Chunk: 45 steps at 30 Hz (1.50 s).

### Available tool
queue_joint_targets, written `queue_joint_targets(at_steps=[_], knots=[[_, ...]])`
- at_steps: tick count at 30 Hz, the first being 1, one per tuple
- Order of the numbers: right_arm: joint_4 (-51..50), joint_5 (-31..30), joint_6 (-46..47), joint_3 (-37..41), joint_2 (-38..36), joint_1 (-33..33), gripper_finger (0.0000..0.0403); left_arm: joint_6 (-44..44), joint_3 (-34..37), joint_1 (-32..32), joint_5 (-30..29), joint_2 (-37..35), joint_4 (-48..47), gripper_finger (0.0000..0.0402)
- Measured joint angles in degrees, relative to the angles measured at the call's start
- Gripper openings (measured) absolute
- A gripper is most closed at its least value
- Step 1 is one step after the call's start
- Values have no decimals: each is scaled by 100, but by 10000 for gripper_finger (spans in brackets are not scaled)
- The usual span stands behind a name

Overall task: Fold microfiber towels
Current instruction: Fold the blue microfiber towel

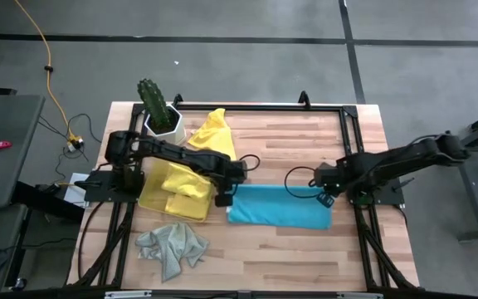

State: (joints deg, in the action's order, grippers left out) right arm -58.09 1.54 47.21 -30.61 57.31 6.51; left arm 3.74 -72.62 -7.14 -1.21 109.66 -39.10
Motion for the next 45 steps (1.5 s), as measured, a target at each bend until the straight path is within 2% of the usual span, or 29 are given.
queue_joint_targets(at_steps=[6,12,16,20,27,34,39,45], knots=[[-42,-158,256,-51,-583,505,0,-156,-4,20,-439,-250,-181,0],[-502,-1025,584,-572,-854,1070,0,-407,-6,213,-929,-374,-459,0],[-900,-1369,782,-820,-823,1280,0,-645,-7,457,-1752,-377,-346,0],[-819,-1529,1083,-789,-747,1503,0,-763,-7,681,-2478,-377,-92,0],[-769,-1905,1501,-692,-174,2039,0,-751,-7,1014,-3629,-377,-33,0],[-555,-2393,1955,-691,367,2591,0,-535,81,1288,-3874,-375,147,0],[-523,-2704,2317,-691,751,3101,0,-383,435,1342,-3810,-368,278,0],[-147,-2853,2502,-693,971,3727,0,-327,487,1401,-3752,-368,265,0]])
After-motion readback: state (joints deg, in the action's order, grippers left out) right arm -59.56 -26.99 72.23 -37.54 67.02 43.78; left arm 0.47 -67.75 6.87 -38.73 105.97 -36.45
